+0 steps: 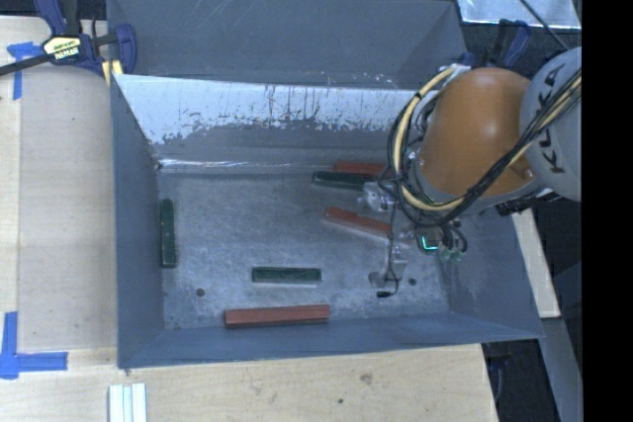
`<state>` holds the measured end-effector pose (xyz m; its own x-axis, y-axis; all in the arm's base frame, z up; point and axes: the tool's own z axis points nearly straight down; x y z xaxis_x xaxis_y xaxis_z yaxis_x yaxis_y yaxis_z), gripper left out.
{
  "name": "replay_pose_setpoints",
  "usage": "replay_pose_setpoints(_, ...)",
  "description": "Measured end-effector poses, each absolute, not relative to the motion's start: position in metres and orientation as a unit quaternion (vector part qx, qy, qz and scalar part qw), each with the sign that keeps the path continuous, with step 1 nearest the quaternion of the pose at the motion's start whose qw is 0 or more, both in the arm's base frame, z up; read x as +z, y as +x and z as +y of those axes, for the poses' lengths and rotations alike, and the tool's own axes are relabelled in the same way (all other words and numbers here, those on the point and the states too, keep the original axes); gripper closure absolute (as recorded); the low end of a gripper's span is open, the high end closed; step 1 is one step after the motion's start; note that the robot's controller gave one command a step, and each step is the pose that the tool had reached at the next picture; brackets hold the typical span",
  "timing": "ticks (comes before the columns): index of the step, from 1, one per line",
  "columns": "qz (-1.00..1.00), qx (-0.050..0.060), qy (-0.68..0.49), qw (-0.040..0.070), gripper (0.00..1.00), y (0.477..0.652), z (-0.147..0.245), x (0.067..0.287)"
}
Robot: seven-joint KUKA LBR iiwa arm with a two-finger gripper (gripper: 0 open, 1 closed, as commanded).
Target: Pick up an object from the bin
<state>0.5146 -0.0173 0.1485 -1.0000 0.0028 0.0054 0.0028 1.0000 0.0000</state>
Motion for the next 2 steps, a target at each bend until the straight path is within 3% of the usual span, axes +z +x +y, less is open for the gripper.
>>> replay_pose_setpoints(1,-1.0,0.0,-0.001,-0.002,0.0,0.517,-0.017,0.153)
replay_pose_setpoints(2,-1.0,0.0,0.023,-0.003,0.0,0.567,-0.027,0.133)
